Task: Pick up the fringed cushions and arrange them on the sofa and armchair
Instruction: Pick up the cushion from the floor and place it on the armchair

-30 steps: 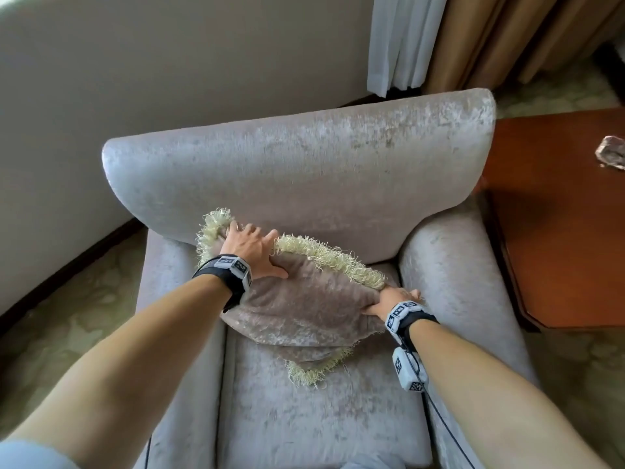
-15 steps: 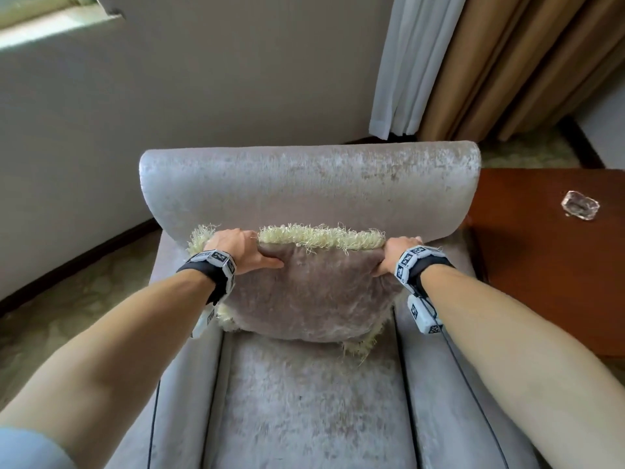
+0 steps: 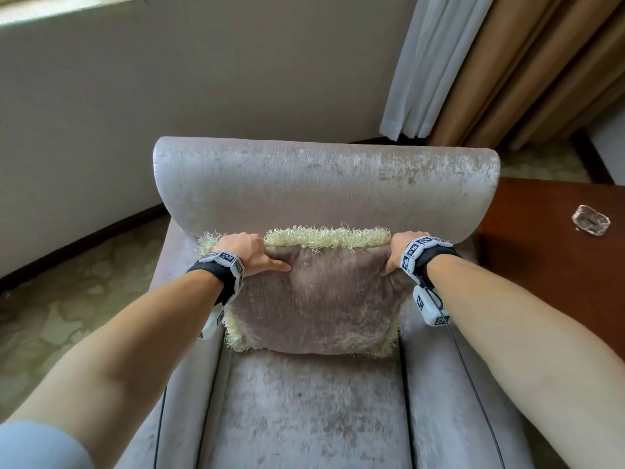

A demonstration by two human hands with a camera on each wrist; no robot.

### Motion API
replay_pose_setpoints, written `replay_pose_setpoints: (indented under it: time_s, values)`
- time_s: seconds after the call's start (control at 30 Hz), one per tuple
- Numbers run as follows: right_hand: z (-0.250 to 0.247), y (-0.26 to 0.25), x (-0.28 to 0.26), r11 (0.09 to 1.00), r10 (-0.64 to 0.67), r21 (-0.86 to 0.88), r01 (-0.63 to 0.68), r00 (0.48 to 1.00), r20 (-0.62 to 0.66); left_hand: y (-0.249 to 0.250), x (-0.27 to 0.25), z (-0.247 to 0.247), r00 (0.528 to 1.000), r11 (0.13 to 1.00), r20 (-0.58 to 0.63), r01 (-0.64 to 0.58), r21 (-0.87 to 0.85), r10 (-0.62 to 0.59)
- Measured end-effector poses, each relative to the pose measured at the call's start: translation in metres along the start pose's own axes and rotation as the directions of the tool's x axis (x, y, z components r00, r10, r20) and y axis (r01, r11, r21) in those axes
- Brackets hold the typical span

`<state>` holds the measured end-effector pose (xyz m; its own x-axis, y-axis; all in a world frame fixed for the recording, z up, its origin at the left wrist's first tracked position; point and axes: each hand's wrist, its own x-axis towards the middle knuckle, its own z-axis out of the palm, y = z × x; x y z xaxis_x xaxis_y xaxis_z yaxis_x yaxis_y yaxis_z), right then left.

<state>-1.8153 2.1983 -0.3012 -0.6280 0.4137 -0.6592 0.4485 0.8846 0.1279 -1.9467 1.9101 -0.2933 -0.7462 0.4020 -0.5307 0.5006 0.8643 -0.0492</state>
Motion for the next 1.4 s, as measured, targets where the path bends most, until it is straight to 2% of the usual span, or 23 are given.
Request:
replay_pose_setpoints:
  time_s: [0.23,0.33,0.47,0.6,0.73,0.83,1.0,1.1,1.27,1.4]
  values:
    - [0.005,0.002,0.010,0.999,0.018,-0.049,-0.019,1.000,-0.023,0.006,0.010,0.001,0.999,1.000,0.036,0.020,0.007,-0.021]
    - [-0.002,0.005,0.008,0.998,0.038,-0.039,-0.040,0.998,-0.043,0.008,0.014,-0.004,1.000,1.000,-0.001,0.023,0.010,-0.023]
    - [0.001,0.007,0.006,0.985,0.113,0.138,-0.104,0.992,-0.061,0.002,0.025,0.000,0.990,0.999,-0.141,-0.020,0.031,0.024]
    - [0.016,0.003,0.002,0.953,0.074,0.299,-0.051,0.995,-0.067,-0.005,0.027,0.005,0.995,1.000,-0.097,0.018,0.004,-0.018]
    - [0.020,0.002,-0.004,0.930,0.045,0.368,-0.021,0.997,-0.056,-0.006,0.013,0.006,0.990,0.996,-0.111,0.080,-0.044,-0.084]
    - [0.023,0.006,-0.009,0.920,0.050,0.392,-0.015,0.996,-0.078,-0.004,0.001,0.009,0.982,0.992,-0.155,0.095,-0.083,-0.107]
    - [0.037,0.008,-0.031,0.864,0.054,0.501,0.055,0.979,-0.199,0.002,-0.027,0.012,0.952,0.977,-0.262,0.110,-0.185,-0.157]
    - [0.051,0.007,-0.057,0.826,0.071,0.561,0.057,0.977,-0.203,0.013,-0.047,0.014,0.931,0.958,-0.342,0.026,-0.287,-0.128]
    - [0.044,0.005,-0.096,0.790,0.050,0.601,0.120,0.965,-0.259,0.032,-0.076,-0.012,0.907,0.950,-0.414,-0.062,-0.308,-0.075]
    - [0.034,0.006,-0.134,0.778,0.137,0.617,0.119,0.927,-0.351,0.044,-0.086,-0.029,0.894,0.924,-0.447,-0.186,-0.333,0.019]
